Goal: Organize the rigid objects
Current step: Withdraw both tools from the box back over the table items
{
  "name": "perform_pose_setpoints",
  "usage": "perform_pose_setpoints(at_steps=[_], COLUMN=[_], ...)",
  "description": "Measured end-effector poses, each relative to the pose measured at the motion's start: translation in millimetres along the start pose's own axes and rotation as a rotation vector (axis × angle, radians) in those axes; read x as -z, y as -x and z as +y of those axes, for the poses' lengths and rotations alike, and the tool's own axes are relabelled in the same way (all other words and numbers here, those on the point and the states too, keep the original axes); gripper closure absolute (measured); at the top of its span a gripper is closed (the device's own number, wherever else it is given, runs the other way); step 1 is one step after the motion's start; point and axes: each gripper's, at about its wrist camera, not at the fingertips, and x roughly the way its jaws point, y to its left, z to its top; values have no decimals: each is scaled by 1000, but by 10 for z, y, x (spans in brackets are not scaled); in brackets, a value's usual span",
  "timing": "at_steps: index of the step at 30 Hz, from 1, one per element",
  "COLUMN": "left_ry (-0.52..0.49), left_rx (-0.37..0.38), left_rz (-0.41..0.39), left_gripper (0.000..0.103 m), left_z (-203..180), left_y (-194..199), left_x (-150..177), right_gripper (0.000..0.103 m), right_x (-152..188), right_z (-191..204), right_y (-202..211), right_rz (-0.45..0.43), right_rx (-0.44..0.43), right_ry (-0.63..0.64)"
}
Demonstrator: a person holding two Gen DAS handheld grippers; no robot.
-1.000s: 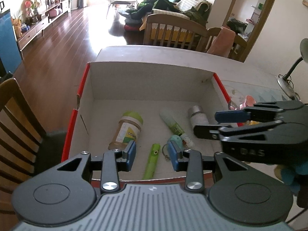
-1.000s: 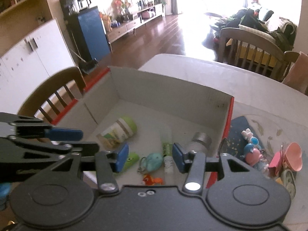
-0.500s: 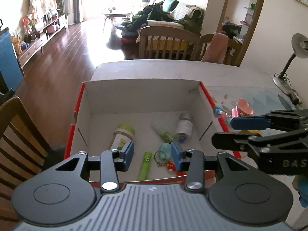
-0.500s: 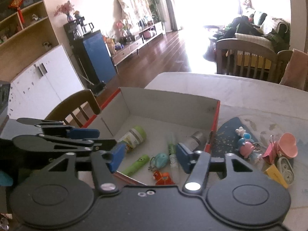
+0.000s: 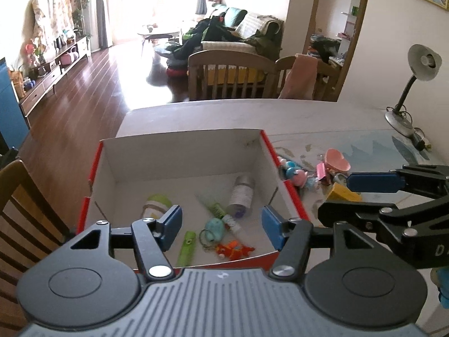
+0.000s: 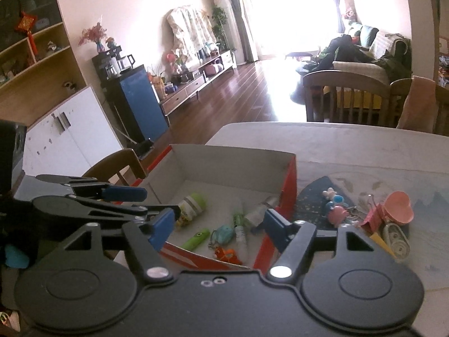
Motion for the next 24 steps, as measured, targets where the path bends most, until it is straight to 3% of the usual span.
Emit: perform_pose_setpoints(at_steps=[12, 24], left_ry=[-18, -3], left_rx=[47, 95], left_rz=[5, 21], left_gripper=[26, 14], left_z=[-461, -1005], left_y=[-112, -434], left_x=[-37, -65], right_gripper=[12, 11], right_x=[156, 308], right_z=[-508, -1273], right_y=[421, 637], right_rz=[-55, -39], right_rx=[43, 131], right_ry=[-35, -88])
